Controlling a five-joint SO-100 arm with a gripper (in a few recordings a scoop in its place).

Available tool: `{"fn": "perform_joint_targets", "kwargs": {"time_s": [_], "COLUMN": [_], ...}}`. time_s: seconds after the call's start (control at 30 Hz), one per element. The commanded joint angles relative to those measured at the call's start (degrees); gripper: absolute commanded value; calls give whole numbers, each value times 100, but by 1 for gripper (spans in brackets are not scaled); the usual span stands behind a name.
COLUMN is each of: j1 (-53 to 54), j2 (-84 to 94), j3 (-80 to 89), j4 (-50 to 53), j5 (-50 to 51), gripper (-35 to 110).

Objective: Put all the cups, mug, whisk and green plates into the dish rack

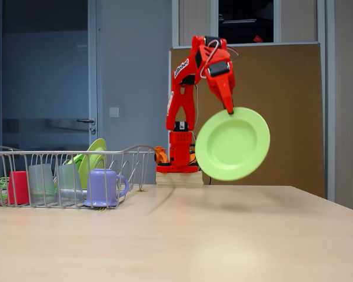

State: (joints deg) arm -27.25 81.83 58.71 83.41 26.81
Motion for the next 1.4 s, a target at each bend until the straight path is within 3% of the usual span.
{"fn": "perform_joint_targets", "kwargs": {"time_s": [0.0, 0.3, 0.5, 0.73, 1.37], "j1": [123, 1187, 2716, 4131, 5388], "j2": [290, 1485, 2751, 3894, 5599], "j3": [-721, -1081, -237, 1617, 5906], "j4": [527, 1450, 1380, 940, -1090], "j5": [-211, -1239, -1362, -624, -387], "gripper": [0, 0, 0, 0, 0]}}
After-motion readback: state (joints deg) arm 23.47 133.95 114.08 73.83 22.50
